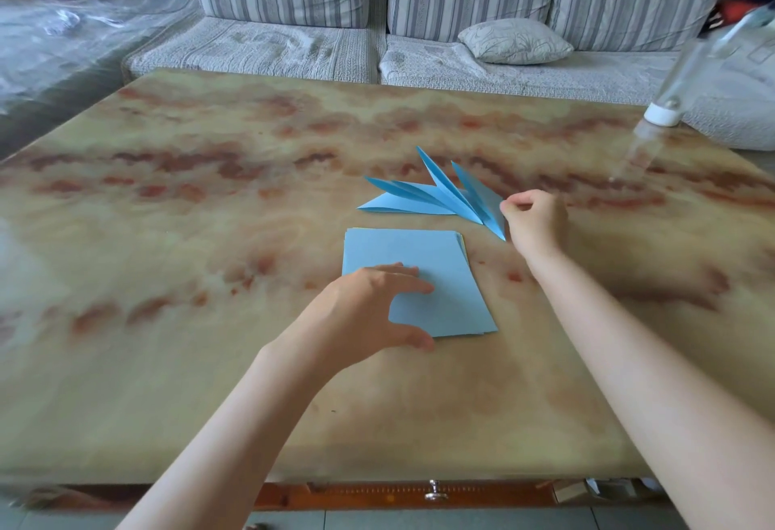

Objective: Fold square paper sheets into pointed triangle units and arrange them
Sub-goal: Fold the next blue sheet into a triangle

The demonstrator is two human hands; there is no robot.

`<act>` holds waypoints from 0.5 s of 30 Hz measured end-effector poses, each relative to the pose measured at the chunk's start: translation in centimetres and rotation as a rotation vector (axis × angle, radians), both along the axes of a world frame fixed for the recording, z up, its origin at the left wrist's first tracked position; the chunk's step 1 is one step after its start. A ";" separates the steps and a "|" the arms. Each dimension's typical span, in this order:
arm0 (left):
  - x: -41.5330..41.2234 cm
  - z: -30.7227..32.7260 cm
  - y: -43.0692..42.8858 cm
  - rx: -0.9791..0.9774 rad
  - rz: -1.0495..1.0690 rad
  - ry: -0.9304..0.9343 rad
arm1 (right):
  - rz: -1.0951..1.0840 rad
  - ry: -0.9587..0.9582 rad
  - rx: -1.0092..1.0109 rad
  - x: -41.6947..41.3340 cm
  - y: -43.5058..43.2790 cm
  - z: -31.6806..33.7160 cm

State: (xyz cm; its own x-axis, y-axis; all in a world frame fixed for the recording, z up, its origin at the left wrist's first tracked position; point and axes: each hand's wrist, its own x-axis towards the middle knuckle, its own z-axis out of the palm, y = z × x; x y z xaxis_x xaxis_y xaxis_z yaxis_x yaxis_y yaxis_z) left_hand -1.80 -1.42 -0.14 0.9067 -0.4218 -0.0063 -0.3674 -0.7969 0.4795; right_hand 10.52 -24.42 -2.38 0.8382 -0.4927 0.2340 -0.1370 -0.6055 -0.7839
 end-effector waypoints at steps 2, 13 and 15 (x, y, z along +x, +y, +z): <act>0.0 -0.1 0.1 -0.020 0.002 -0.001 | 0.016 -0.037 -0.038 -0.8 0.0 0.1; 0.1 0.7 0.3 -0.109 0.179 -0.132 | 0.867 0.145 0.031 -10.0 4.5 4.3; 0.1 0.7 0.5 -0.148 0.206 -0.143 | 0.873 0.152 -0.035 -10.7 4.5 3.9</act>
